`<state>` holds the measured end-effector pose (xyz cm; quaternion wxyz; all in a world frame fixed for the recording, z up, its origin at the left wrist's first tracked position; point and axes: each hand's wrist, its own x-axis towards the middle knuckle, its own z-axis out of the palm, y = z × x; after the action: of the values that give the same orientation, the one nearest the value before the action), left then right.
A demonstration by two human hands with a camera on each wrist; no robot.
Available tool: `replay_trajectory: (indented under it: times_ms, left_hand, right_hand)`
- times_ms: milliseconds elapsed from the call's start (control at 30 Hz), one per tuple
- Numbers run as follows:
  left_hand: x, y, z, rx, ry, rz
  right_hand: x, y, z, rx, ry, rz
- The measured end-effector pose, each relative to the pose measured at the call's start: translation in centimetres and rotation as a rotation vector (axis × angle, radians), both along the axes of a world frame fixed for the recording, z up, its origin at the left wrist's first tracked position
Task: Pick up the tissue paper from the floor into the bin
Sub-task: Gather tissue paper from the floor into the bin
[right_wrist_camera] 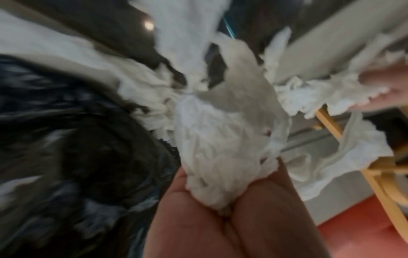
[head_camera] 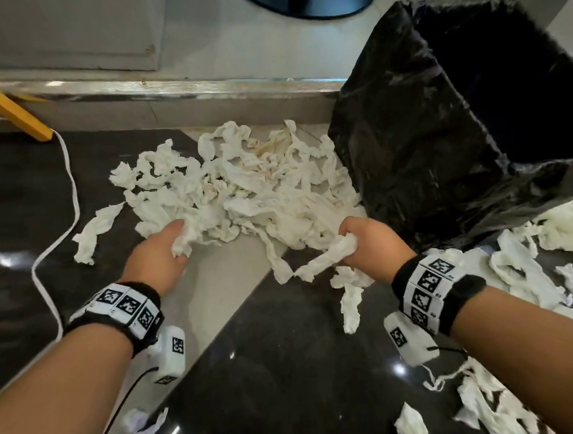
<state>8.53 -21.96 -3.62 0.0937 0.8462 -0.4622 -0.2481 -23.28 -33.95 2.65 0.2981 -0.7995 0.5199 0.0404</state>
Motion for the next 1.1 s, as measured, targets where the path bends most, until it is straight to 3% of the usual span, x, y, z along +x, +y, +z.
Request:
replay_trajectory:
  times_ms: [167, 267, 367, 500, 567, 700, 800, 900, 967, 1100]
  left_hand:
    - [-0.8, 0.9, 0.3, 0.098, -0.014, -0.112]
    - [-1.4, 1.6, 1.3, 0.027, -0.067, -0.156]
    - [-1.3, 2.7, 2.0, -0.004, -0.061, -0.146]
    - [-1.1, 5.0, 2.3, 0.015, -0.008, -0.135]
    - [-1.3, 6.3, 2.3, 0.071, 0.023, -0.205]
    - [-1.5, 9.5, 2.0, 0.356, 0.031, -0.418]
    - [-1.5, 12.3, 1.5, 0.626, -0.01, -0.669]
    - [-1.5, 14.7, -0.1, 0.645, -0.168, -0.802]
    - [-1.4, 14.9, -0.5, 0.574, -0.138, -0.775]
    - [-1.2, 12.5, 0.1, 0.426, 0.074, -0.461]
  right_hand:
    - [-2.7, 2.2, -3.0, 0.161, 0.29, 0.012]
    - [-3.5, 4.5, -5.8, 0.203, 0.432, 0.096]
    - [-2.7, 4.9, -6.2, 0.119, 0.457, 0.245]
    - [-1.5, 4.0, -3.5, 0.125, 0.313, 0.392]
    - [-1.8, 4.9, -1.8, 0.138, 0.331, 0.63]
    - [-6.0, 8.6, -1.4, 0.174, 0.519, 1.247]
    - [-9.4, 10.2, -2.9, 0.271, 0.625, 1.474]
    - [-10.2, 11.1, -4.1, 0.245, 0.565, 1.469]
    - [-9.2, 11.2, -4.8, 0.224, 0.492, 1.401]
    - [-3.3, 8.8, -4.1, 0.13, 0.363, 0.92]
